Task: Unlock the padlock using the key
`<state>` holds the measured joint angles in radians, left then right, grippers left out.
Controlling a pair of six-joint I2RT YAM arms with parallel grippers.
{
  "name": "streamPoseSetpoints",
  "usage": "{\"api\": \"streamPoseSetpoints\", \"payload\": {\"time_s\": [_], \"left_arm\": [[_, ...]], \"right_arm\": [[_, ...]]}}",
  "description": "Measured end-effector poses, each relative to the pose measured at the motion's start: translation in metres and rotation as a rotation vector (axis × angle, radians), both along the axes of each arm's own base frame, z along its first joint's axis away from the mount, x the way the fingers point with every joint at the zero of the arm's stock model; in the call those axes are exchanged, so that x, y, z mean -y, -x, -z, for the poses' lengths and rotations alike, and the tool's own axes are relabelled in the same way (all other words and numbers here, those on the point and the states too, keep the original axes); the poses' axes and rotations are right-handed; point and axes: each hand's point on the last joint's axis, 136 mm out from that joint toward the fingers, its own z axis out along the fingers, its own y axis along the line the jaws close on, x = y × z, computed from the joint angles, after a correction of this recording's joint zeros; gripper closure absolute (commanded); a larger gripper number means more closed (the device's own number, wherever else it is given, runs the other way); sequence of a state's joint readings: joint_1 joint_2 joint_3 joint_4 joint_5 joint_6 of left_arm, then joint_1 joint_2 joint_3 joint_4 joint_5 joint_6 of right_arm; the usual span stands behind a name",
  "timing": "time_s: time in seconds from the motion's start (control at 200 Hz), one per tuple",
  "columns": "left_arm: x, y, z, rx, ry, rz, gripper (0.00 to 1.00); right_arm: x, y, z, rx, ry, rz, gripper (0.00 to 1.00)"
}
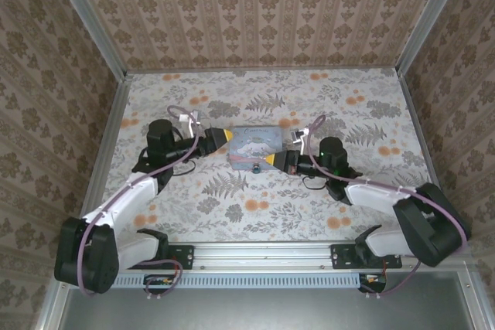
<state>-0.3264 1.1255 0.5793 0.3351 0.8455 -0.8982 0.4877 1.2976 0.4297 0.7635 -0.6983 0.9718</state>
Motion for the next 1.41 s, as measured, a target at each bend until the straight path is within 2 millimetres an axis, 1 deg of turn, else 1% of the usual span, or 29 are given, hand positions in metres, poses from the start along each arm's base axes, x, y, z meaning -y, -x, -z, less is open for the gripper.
{"api": "streamPoseSetpoints", "payload": {"time_s": [0.12, 0.21, 0.39, 0.51, 0.63, 0.79, 0.87, 1.065, 1.165, 1.23, 1.29, 1.405], "left_arm": [[-0.005, 0.002, 0.018, -0.037, -0.024, -0.032, 0.06], [-0.007, 0.002, 0.028, -0.055, -0.036, -0.048, 0.06], [-0.008, -0.002, 0.036, -0.075, -0.039, -0.066, 0.06], [-0.006, -0.005, 0.046, -0.105, -0.044, -0.069, 0.06], [-0.002, -0.006, 0.056, -0.128, -0.053, -0.064, 0.06], [0.005, -0.006, 0.066, -0.150, -0.061, -0.050, 0.06], [0.009, -0.006, 0.071, -0.158, -0.063, -0.043, 0.07], [0.021, -0.009, 0.084, -0.191, -0.057, -0.033, 0.08], [0.027, -0.014, 0.083, -0.213, -0.022, -0.044, 0.10], [0.032, -0.017, 0.082, -0.242, 0.011, -0.060, 0.13], [0.038, -0.020, 0.081, -0.273, 0.047, -0.077, 0.18], [0.054, -0.019, 0.080, -0.362, 0.117, -0.100, 0.26]], "right_arm": [[0.010, 0.006, -0.012, 0.099, 0.045, 0.044, 1.00], [0.017, 0.010, -0.017, 0.167, 0.080, 0.061, 1.00], [0.027, 0.017, -0.007, 0.231, 0.150, 0.080, 1.00], [0.028, 0.017, -0.004, 0.258, 0.173, 0.079, 1.00], [0.027, 0.016, 0.002, 0.243, 0.186, 0.073, 1.00], [0.021, 0.013, 0.020, 0.171, 0.186, 0.048, 1.00], [0.019, 0.013, 0.022, 0.151, 0.172, 0.039, 1.00], [0.015, 0.011, 0.011, 0.163, 0.125, 0.022, 1.00], [0.012, 0.008, 0.004, 0.163, 0.102, 0.011, 1.00], [0.011, 0.007, 0.001, 0.169, 0.091, 0.006, 1.00], [0.010, 0.006, -0.001, 0.175, 0.086, 0.002, 1.00], [0.007, 0.005, -0.006, 0.190, 0.079, -0.012, 1.00]]}}
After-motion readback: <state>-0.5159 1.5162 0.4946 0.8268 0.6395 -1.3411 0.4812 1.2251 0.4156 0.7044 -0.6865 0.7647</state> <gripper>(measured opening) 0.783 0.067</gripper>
